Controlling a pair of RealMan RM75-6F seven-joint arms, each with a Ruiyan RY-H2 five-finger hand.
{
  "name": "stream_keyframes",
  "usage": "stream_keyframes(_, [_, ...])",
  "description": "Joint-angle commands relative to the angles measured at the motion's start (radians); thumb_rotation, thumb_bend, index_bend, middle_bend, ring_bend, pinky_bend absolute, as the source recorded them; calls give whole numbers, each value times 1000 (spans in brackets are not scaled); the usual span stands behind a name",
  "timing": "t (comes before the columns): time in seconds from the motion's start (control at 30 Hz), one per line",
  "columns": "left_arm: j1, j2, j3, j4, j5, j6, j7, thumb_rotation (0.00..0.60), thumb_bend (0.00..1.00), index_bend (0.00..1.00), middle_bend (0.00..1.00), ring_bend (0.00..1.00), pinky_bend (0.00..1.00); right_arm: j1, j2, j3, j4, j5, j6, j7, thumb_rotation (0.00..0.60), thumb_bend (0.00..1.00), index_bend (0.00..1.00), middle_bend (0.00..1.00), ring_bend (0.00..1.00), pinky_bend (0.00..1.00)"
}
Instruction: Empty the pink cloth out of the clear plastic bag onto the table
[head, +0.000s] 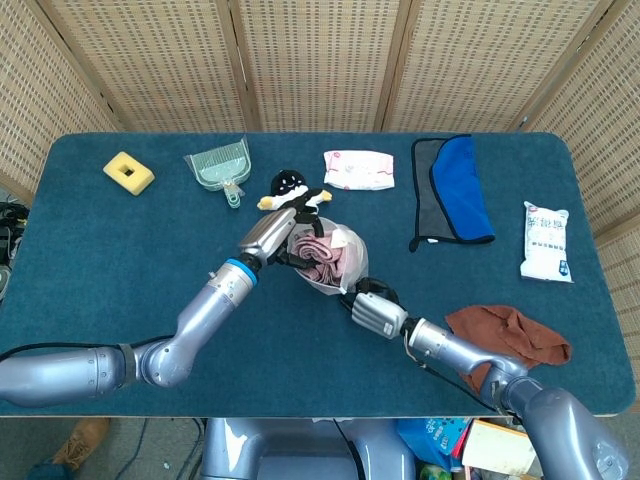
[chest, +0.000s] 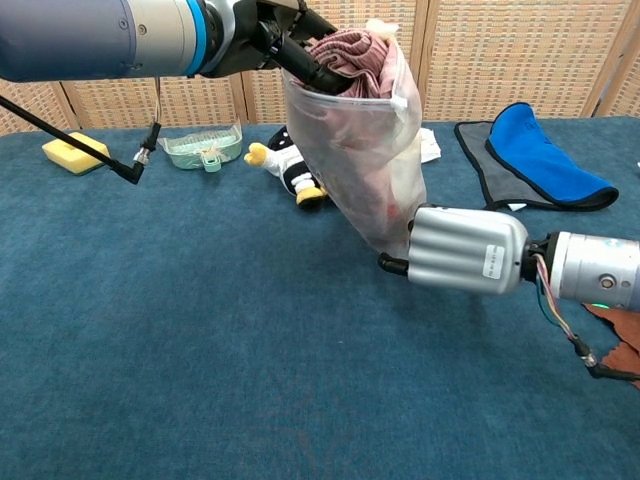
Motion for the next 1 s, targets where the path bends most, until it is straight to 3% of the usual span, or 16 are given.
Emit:
stream_keyframes(0.03, [-5, 5, 2, -6, -6, 0, 1, 600, 482, 751, 0, 0, 0, 0, -5, 4, 0, 5, 3, 1, 600, 0, 278, 715, 680, 787])
stream_keyframes(0.13, [-9, 13, 4, -15, -16, -3, -2, 600, 484, 751, 0, 0, 0, 3, -7, 4, 1, 6, 6, 2, 600, 21, 351, 721, 680, 787])
stream_keyframes(0.2, [-12, 18, 7, -20, -21, -6, -2, 600, 484, 751, 0, 0, 0, 4, -8, 3, 2, 6, 8, 4, 600, 108, 391, 723, 680, 786])
stream_keyframes(0.3, [-16, 25, 13, -27, -28, -6, 3, 600, 485, 751, 0, 0, 0, 3, -10, 2, 4, 7, 11, 7, 600, 190, 398, 724, 681, 787])
stream_keyframes(0.5, [-22, 43, 19, -49, -52, -22, -10, 600, 486, 751, 0, 0, 0, 3, -15, 2, 8, 11, 19, 10, 600, 237, 439, 733, 686, 792])
stream_keyframes(0.77, [-27, 55, 32, -56, -53, -27, -25, 600, 487, 751, 0, 0, 0, 1, -17, -4, 8, 15, 20, 18, 600, 459, 594, 735, 686, 792])
stream_keyframes(1.0, [-29, 59, 39, -58, -44, -37, -48, 600, 487, 751, 0, 0, 0, 4, -17, -13, 11, 10, 34, 48, 600, 625, 790, 774, 708, 811])
